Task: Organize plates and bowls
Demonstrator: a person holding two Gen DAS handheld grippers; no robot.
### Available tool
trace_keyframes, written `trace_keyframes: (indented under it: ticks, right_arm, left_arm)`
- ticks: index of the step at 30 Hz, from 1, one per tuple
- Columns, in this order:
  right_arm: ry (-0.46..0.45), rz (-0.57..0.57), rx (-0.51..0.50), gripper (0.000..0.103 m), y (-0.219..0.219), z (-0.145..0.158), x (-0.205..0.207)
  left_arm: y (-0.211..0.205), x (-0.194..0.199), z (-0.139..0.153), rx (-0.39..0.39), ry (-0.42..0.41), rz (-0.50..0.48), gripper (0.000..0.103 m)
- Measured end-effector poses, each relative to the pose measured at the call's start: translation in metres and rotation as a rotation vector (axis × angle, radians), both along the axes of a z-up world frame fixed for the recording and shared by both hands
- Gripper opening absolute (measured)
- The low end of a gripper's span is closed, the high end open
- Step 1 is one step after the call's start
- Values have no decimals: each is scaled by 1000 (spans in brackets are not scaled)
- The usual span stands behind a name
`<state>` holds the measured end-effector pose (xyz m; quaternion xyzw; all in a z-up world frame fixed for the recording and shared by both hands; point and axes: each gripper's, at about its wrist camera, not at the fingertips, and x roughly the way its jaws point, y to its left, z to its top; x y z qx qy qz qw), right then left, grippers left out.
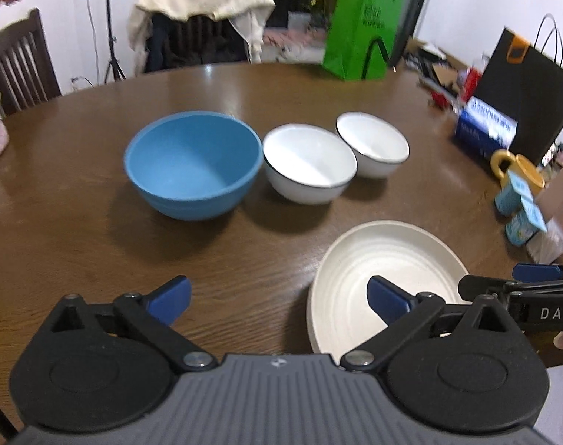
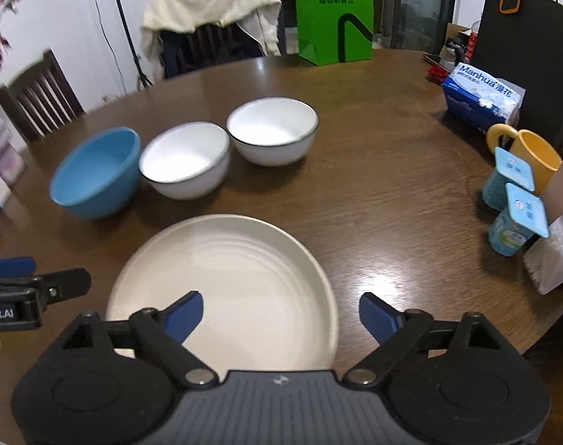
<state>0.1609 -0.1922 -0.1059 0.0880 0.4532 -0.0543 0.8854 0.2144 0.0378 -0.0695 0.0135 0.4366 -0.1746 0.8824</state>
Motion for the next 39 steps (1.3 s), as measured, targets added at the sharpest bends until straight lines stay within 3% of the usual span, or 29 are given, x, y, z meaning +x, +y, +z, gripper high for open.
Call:
trace_keyframes:
  ticks: [5,13,29,39]
  right_arm:
    - [-60,14,32,103,9,16,-7]
    - [-134,42,22,103,32,31,-17]
    - [-176,87,44,103,79,40,-21]
    - [-135,147,86,103,99,43,-5]
  left_arm:
    - [17,-12,13,-14,-36,35,103]
    - [40,-30,21,-27,-70,75,103]
    - [94,-49,23,-47,-87,155,103]
    - [115,-43,22,-71,-68,231,103]
